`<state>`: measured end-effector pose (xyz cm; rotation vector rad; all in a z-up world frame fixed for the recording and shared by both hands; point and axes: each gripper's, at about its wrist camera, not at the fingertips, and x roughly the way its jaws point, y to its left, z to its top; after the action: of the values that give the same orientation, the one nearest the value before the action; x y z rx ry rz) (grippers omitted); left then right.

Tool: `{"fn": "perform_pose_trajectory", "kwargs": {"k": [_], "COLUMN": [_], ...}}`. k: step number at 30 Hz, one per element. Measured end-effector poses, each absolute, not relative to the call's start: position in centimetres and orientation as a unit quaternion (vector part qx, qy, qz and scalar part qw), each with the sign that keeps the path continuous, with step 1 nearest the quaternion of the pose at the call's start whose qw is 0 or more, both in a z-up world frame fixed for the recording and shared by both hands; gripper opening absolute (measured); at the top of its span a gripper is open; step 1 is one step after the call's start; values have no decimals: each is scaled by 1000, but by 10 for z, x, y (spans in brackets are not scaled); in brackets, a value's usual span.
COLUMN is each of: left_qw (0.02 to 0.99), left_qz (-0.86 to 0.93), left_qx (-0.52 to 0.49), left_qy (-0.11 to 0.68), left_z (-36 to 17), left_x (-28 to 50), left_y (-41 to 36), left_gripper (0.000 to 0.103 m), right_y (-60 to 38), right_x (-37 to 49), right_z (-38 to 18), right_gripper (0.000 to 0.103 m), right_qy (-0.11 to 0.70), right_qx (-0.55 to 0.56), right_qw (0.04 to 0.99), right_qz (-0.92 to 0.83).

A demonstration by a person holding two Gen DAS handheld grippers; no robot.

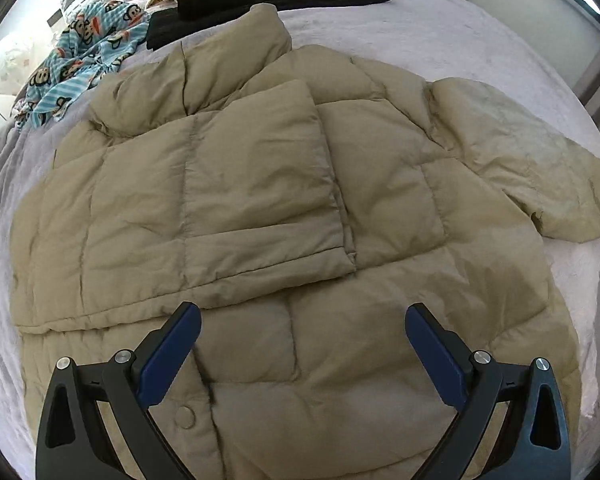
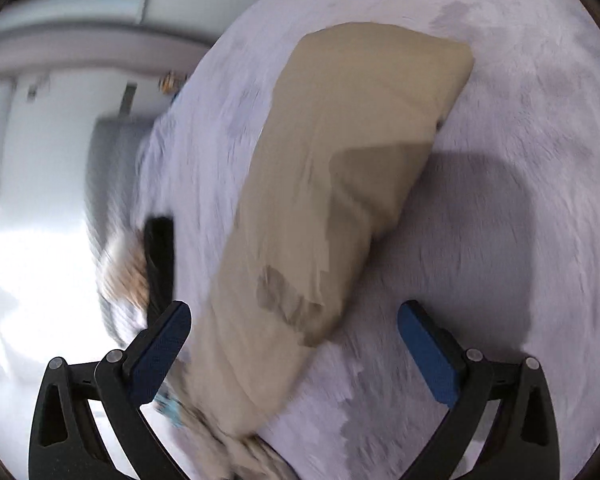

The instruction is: Fold large clothes

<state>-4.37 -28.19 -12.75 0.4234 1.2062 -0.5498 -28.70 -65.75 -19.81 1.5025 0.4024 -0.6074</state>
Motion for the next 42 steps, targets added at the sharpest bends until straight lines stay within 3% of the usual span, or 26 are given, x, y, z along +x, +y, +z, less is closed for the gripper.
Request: {"fn": "perform_pose_trajectory", "kwargs": {"k": [5,7,9,10,15,21,30,35,42], "left_qw": [775,779,783,786,797,808,831,841,840], "left_qz": [-252,-251,-246,-244,-233,-216,-186,-155,-137], "left_qx": [187,184,180,176,160,137,115,105,101], "left_qy": [549,545,542,541,534,532,512,507,516], "left_z": [-120,-116,-111,-108,-97,-89,-79,-82,-101], "left_x": [-44,-42,-37,-34,-19,3,36,56,70], "left_y": [-288,-288,-284,-282,-263,-224,-139,-84,-45], "left_gripper": [102,102,102,102,102,102,102,102,102], "right_y": [-683,-689,-690,-687,-680,-643,-474,-373,-294], "right_x": [-282,-280,-272,-266,-243,-176,-33,23,36], "right_z": [-214,-220,-231,-235,-205,-123,-43,-66,-164], "right_gripper": [97,68,12,5,6,6,6,6,6], "right_qy": [135,118,110,106,131,199,305,370,466], "right_qx": [718,740,767,777,731,609,385,313,299], "right_qw": [633,617,593,583,638,752,870,875,833], "right_qz": [-256,-239,-218,-212,-204,-155,-43,13,-3]}}
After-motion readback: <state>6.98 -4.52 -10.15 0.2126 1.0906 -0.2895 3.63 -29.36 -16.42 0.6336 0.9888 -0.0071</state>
